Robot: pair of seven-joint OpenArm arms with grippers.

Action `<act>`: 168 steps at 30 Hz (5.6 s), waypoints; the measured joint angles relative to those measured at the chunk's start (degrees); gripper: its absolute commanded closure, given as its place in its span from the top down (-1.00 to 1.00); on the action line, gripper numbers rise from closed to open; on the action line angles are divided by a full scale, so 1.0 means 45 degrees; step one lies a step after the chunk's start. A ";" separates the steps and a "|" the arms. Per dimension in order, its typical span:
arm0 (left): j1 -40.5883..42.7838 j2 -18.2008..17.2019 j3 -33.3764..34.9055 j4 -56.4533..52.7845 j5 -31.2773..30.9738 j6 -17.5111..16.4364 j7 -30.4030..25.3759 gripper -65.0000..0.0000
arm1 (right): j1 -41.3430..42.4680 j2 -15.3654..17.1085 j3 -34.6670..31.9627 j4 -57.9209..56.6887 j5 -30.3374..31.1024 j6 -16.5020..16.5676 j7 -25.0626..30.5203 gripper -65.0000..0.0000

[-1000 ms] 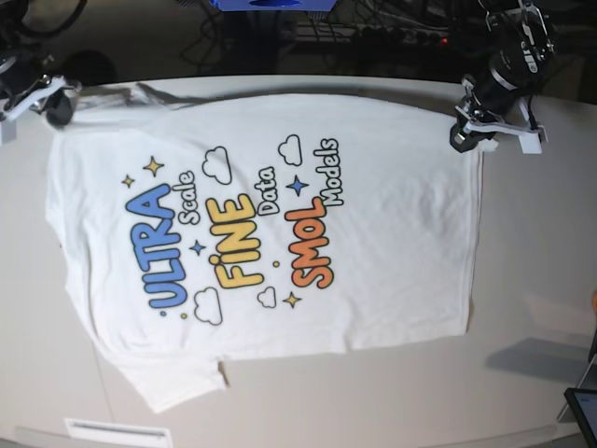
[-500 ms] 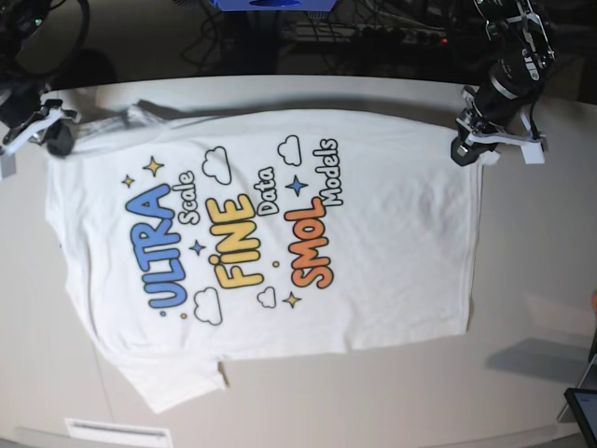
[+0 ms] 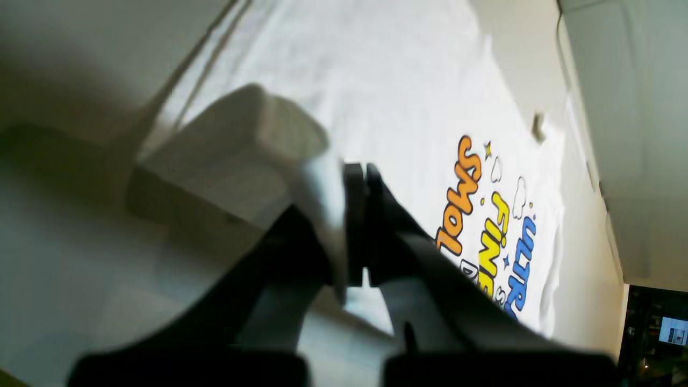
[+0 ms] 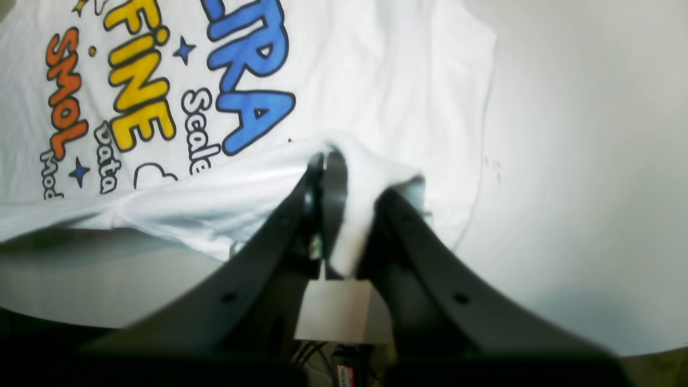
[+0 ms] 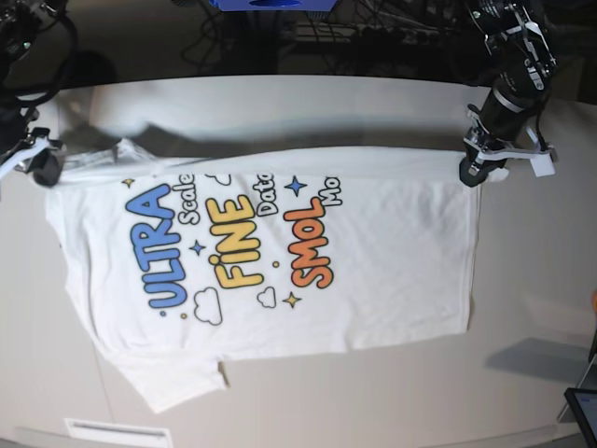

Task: Fold the T-shirt properly
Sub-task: 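Fold the shoulder edge over toward the hem with both grippers, then release and regrasp the folded edge with both grippers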

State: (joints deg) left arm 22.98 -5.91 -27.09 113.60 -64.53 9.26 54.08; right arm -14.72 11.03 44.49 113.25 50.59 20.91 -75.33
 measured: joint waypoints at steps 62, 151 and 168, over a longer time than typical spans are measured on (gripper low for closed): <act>-0.5144 0.0112 -0.0296 -0.6013 0.1054 0.0092 -0.0126 -0.99 | 0.3623 0.0782 -0.3832 -0.4852 -0.2113 -0.0777 0.1355 -0.57; -0.0612 -0.1943 0.4187 -0.6693 1.4241 -0.3118 -1.1157 -1.00 | -0.1676 -0.1506 -0.6713 -0.2890 -1.2993 0.0777 1.1103 -0.99; 0.1185 -0.1880 0.3968 -0.4386 1.4290 -0.3405 -1.0574 -1.00 | -0.2458 -0.1511 -0.5911 -0.2691 -1.2760 0.0869 1.1443 -0.99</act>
State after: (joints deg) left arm 28.32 -14.37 -9.23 93.86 -0.23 -6.07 6.50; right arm -25.78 4.23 17.89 101.14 -6.83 24.82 -23.83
